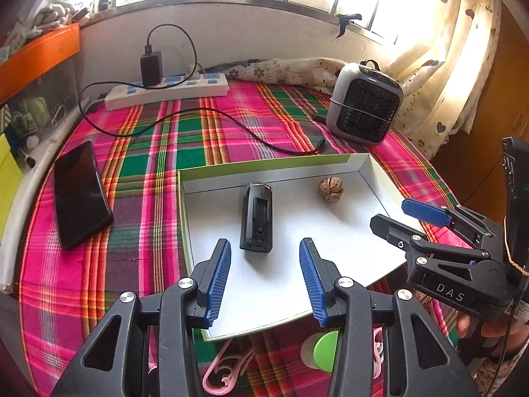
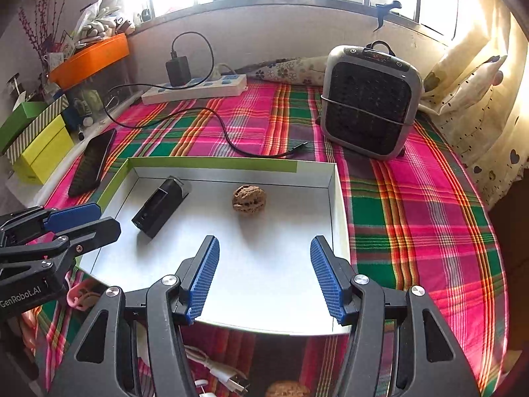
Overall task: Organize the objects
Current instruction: 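Open right gripper to drop the walnut in the box while left gripper releases the black device there, then move left gripper toward the pink clip while right gripper approaches the second walnut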
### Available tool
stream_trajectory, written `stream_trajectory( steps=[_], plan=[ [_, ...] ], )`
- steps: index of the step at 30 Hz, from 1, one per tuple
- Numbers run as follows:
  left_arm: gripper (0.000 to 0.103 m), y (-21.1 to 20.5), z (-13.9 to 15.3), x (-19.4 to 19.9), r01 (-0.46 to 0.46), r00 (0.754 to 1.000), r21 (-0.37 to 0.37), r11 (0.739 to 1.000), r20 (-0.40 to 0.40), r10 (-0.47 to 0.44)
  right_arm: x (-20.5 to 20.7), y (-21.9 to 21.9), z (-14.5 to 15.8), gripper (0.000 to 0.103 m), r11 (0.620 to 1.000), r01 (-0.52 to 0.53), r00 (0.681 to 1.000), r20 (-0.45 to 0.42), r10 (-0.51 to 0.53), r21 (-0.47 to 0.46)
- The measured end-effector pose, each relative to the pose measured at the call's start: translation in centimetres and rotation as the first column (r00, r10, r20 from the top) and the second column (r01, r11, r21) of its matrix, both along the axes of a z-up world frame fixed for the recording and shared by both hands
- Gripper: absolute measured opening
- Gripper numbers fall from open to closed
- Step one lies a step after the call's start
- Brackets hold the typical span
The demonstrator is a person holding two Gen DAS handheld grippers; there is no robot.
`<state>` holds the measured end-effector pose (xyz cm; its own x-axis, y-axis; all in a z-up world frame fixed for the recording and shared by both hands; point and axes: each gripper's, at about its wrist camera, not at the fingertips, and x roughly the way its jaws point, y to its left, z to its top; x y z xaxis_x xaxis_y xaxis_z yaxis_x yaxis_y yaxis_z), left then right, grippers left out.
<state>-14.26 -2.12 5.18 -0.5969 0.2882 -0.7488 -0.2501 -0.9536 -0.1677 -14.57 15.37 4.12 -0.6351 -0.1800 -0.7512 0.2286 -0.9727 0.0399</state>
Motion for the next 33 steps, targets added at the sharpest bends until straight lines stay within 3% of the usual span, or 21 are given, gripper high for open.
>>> stream_trajectory(
  steps=[11, 19, 33],
  plan=[
    [0.041, -2.2, -0.3, 3.3, -0.03, 0.999, -0.01, 1.0, -0.024, 0.029, 3.4, 2.0, 0.1, 0.058, 1.0, 0.018, 1.0, -0.014, -0.018, -0.025],
    [0.041, -4.5, -1.2, 4.9, -0.058, 0.998, 0.021, 0.998, -0.008, 0.059, 5.4, 3.7, 0.4, 0.058, 0.999, 0.04, 0.999, -0.028, -0.041, -0.036],
    [0.041, -6.0, -2.8, 7.3, -0.028, 1.0, 0.042, 0.999, -0.001, 0.028, 7.8, 6.4, -1.1, 0.058, 0.997, 0.067, 0.998, -0.006, -0.067, -0.037]
  ],
)
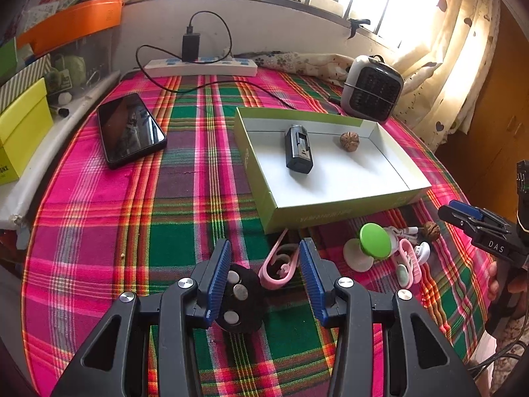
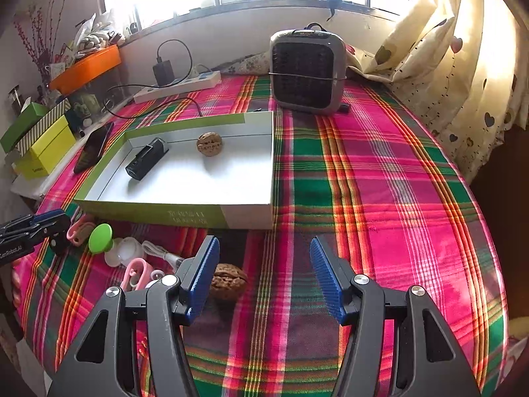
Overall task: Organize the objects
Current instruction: 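Move left gripper toward the pink clip while right gripper approaches the second walnut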
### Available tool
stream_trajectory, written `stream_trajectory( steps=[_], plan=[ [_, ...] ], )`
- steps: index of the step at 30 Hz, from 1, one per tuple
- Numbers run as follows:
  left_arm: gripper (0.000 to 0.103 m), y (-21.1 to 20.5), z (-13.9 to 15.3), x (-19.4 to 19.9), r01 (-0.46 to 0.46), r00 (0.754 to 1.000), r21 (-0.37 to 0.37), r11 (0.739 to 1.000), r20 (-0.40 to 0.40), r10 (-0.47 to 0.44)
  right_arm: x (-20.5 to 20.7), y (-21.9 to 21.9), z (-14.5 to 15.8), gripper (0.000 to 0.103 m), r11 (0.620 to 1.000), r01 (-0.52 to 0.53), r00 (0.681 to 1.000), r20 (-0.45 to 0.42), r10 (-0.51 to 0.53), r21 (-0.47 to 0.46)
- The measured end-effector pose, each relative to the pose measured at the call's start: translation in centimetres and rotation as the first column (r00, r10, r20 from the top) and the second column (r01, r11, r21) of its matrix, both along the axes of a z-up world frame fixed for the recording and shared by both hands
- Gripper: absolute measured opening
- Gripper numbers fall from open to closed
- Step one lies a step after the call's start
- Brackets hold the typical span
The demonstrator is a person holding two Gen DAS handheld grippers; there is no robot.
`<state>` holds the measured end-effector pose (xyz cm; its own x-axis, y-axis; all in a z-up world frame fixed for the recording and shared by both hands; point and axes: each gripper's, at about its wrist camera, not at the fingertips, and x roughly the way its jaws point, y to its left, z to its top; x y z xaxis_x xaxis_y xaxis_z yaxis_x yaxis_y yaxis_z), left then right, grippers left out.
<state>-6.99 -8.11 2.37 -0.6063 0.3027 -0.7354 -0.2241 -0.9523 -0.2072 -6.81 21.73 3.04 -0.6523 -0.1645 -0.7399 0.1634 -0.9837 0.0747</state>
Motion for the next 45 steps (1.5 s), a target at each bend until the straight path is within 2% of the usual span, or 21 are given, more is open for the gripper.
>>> stream_trajectory(
  steps=[12, 20, 35, 45],
  plan=[
    [0.041, 1.0, -0.1, 0.9, 0.048, 0.999, -0.051, 0.998, -0.012, -0.049, 0.8, 1.0, -1.0, 0.058, 1.0, 0.012, 1.0, 0.023, -0.012, -0.008],
    [0.041, 2.4, -0.1, 0.3, 0.098, 0.995, -0.055, 0.994, -0.008, -0.099, 1.4, 0.6, -1.0, 0.058, 1.0, -0.025, 0.999, 0.031, 0.025, -0.016],
    [0.041, 3.3, 0.0, -0.5, 0.088, 0.996, -0.069, 0.994, -0.008, -0.089, 1.0, -1.5, -1.6, 0.058, 0.995, -0.099, 0.994, 0.051, 0.1, -0.02],
    [0.041, 2.9, -1.0, -0.6, 0.063, 0.998, -0.121, 0.991, 0.024, -0.061, 0.1, -1.4, -2.2, 0.058, 0.997, -0.077, 0.994, 0.073, 0.076, 0.012]
  ],
)
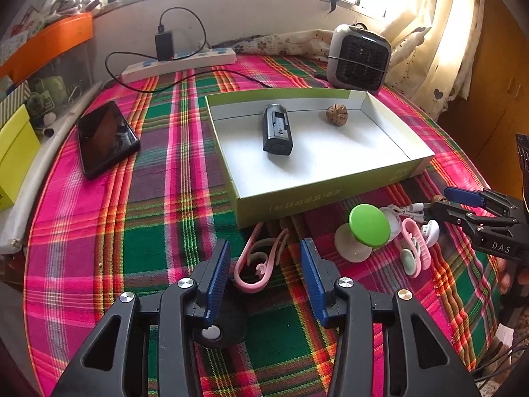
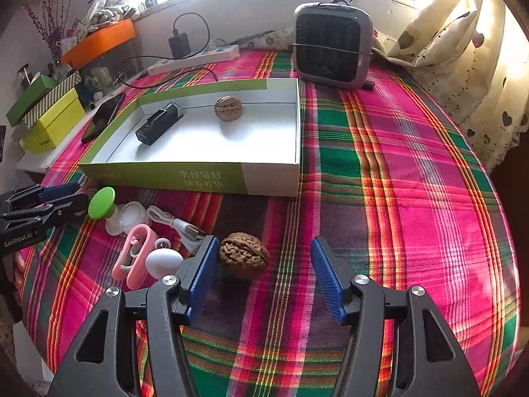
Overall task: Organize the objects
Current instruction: 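Move left gripper toward the pink clip while right gripper approaches the second walnut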
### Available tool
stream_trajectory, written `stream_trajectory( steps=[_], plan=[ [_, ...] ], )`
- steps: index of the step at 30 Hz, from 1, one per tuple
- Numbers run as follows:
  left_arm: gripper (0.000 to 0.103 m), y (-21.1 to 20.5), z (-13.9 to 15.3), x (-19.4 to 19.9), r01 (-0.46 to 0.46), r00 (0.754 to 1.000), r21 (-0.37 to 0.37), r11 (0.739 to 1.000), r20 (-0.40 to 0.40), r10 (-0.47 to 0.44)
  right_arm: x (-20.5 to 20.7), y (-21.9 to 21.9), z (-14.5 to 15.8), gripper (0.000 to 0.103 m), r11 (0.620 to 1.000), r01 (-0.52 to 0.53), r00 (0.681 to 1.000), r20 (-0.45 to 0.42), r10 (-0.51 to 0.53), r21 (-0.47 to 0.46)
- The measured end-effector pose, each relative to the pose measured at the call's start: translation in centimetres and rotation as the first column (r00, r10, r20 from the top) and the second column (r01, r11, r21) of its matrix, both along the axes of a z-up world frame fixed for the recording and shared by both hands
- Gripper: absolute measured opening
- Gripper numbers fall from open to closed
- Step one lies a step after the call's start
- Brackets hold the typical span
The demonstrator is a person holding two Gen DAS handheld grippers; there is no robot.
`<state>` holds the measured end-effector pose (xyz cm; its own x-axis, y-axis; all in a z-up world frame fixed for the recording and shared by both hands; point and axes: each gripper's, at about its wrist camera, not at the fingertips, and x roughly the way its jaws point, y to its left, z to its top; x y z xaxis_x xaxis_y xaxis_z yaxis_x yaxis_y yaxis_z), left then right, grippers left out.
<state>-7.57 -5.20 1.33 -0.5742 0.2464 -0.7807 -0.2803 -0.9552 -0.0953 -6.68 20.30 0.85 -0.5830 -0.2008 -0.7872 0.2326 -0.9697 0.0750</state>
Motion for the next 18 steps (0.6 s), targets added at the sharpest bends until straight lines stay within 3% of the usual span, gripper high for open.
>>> stream_trajectory(
  steps=[18],
  plan=[
    [0.041, 0.9, -0.7, -0.2, -0.01, 1.0, -0.019, 1.0, 0.008, 0.01, 0.0, -0.3, -0.4, 0.058, 1.0, 0.007, 1.0, -0.012, -0.007, 0.027]
  ],
)
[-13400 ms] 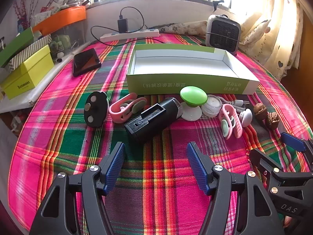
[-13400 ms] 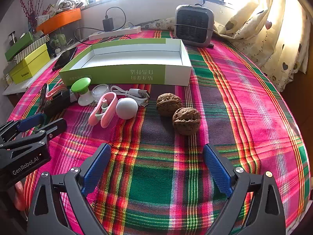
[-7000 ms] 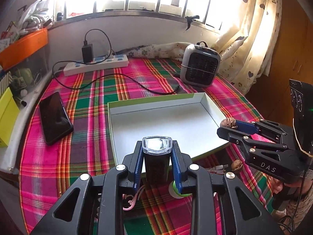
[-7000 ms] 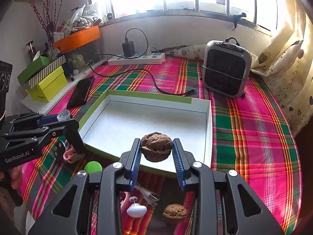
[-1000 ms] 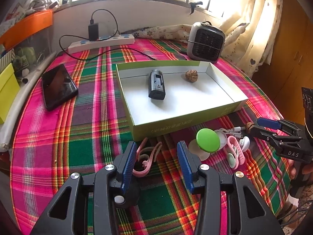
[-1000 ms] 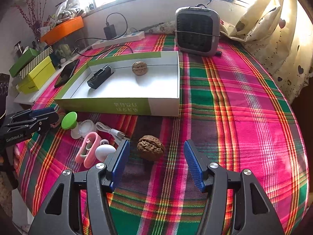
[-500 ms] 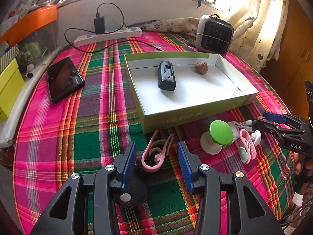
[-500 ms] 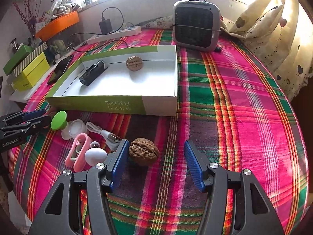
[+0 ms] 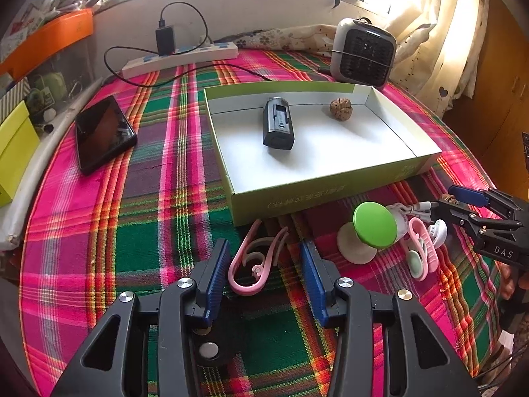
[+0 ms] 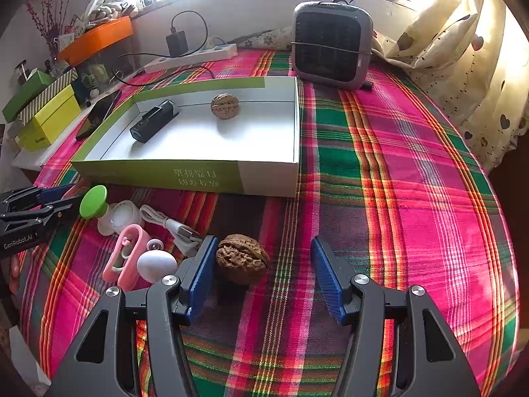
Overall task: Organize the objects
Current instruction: 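Move left gripper toward the pink clip while right gripper approaches the second walnut, then close left gripper on the pink clip while right gripper grasps the second walnut, lift both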
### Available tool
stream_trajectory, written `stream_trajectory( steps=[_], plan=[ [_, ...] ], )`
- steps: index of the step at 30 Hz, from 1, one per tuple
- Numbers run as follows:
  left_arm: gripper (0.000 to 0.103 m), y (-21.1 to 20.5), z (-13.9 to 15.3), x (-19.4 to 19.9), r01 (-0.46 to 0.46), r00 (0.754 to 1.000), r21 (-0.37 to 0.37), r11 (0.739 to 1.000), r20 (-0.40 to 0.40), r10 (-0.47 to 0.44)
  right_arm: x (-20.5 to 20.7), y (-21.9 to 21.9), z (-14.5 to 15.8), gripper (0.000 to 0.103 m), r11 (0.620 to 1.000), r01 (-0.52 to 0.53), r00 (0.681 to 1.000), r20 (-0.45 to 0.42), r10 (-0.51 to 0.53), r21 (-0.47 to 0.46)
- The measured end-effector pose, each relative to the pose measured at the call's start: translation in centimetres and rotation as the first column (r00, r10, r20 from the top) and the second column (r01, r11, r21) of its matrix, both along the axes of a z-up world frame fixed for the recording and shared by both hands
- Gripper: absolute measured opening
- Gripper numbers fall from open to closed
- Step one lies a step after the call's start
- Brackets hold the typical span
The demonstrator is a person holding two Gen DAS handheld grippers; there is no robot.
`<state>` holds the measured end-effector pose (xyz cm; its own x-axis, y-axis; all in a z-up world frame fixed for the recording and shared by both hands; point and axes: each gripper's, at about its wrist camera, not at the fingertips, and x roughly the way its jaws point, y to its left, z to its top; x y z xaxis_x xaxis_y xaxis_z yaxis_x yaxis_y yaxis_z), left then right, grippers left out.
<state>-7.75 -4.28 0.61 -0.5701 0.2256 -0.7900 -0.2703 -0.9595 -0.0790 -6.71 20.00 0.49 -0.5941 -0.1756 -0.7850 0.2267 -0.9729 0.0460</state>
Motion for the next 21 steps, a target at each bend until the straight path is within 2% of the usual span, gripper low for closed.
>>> stream_trajectory(
  steps=[3, 7, 14, 17, 21],
  plan=[
    [0.041, 0.16, -0.05, 0.09, 0.003, 1.0, -0.016, 1.0, -0.006, -0.003, 0.11, 0.03, -0.02, 0.058, 1.0, -0.001, 1.0, -0.003, 0.001, 0.0],
    [0.034, 0.1, -0.07, 0.08, -0.007, 1.0, -0.008, 1.0, -0.006, 0.007, 0.21, 0.15, -0.01, 0.058, 1.0, 0.0, 1.0, -0.005, 0.0, -0.005],
    [0.022, -0.07, -0.04, 0.08, -0.012, 1.0, -0.001, 1.0, -0.006, 0.012, 0.26, 0.36, 0.06, 0.045, 1.0, 0.008, 1.0, -0.012, -0.009, -0.005],
    [0.022, -0.1, -0.04, 0.09, -0.015, 1.0, -0.001, 1.0, -0.005, 0.015, 0.29, 0.34, 0.08, 0.038, 1.0, 0.01, 1.0, -0.014, -0.01, -0.005],
    [0.022, -0.08, -0.04, 0.11, -0.014, 1.0, -0.001, 1.0, -0.005, 0.014, 0.34, 0.33, 0.11, 0.035, 1.0, 0.007, 1.0, -0.014, -0.007, -0.006]
  ],
)
